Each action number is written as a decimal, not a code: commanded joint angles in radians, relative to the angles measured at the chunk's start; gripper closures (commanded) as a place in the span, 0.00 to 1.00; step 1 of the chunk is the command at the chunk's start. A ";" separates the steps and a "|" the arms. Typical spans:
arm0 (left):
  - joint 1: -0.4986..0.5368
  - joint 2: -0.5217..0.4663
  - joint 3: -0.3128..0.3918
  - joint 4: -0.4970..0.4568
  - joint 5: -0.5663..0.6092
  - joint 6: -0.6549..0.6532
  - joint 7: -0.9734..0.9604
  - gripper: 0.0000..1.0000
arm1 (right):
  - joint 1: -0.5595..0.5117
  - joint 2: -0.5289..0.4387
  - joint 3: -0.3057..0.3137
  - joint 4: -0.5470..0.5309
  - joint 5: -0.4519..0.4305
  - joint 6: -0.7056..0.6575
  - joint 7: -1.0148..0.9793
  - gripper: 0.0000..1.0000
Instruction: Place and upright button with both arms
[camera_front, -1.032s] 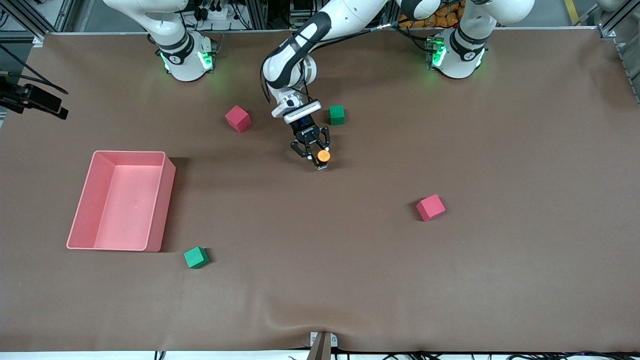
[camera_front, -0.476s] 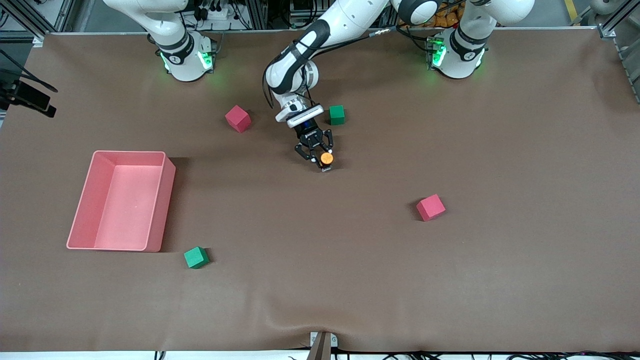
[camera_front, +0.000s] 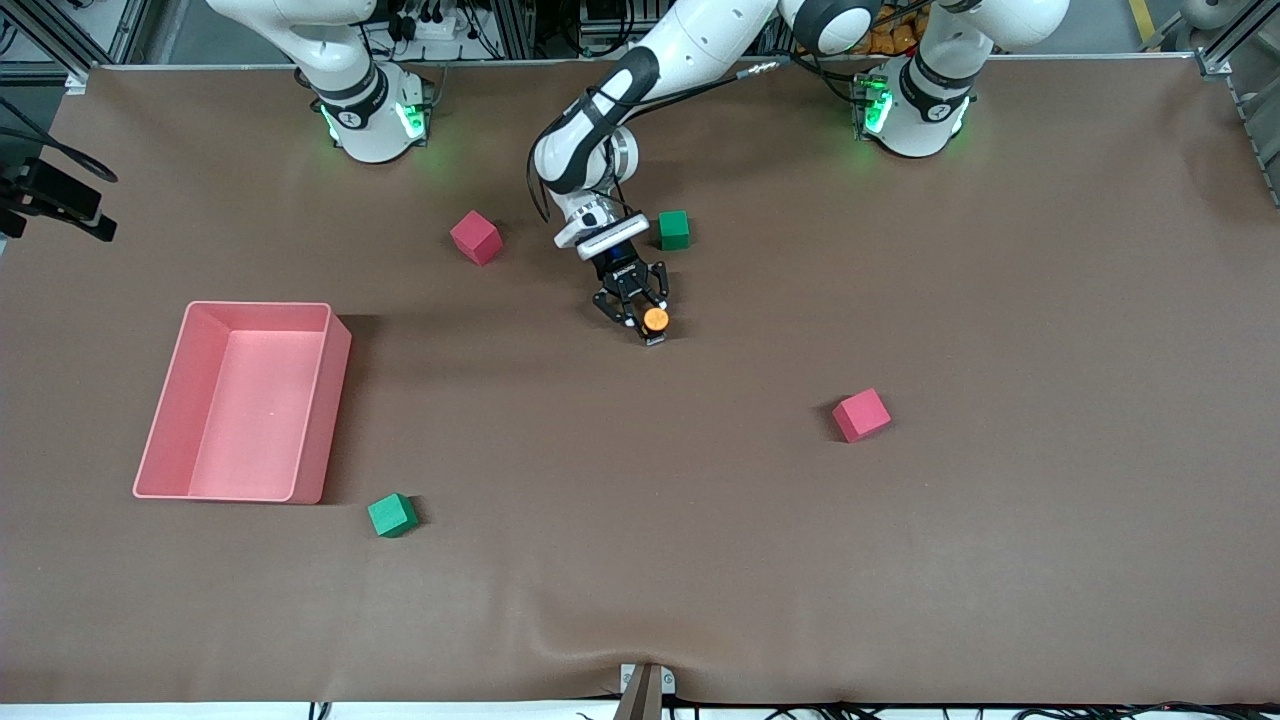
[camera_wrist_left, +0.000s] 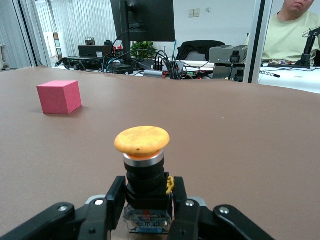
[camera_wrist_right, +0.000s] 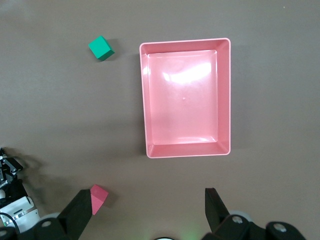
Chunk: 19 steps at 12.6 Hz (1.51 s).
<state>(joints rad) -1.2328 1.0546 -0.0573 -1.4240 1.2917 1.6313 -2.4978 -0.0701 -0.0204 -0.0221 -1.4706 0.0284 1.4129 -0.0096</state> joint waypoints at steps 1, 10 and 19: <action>-0.011 0.034 0.008 0.046 0.021 -0.022 -0.012 0.77 | -0.054 0.007 0.010 0.006 0.024 -0.011 -0.030 0.00; -0.011 0.035 0.008 0.047 0.023 -0.021 0.002 0.00 | 0.006 0.010 0.018 0.012 0.022 -0.015 -0.033 0.00; -0.022 -0.047 -0.030 0.042 -0.052 -0.059 0.078 0.00 | -0.007 0.005 0.014 0.012 0.021 -0.017 -0.020 0.00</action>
<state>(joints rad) -1.2482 1.0473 -0.0774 -1.3858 1.2765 1.5976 -2.4705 -0.0681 -0.0150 -0.0099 -1.4722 0.0383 1.4045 -0.0332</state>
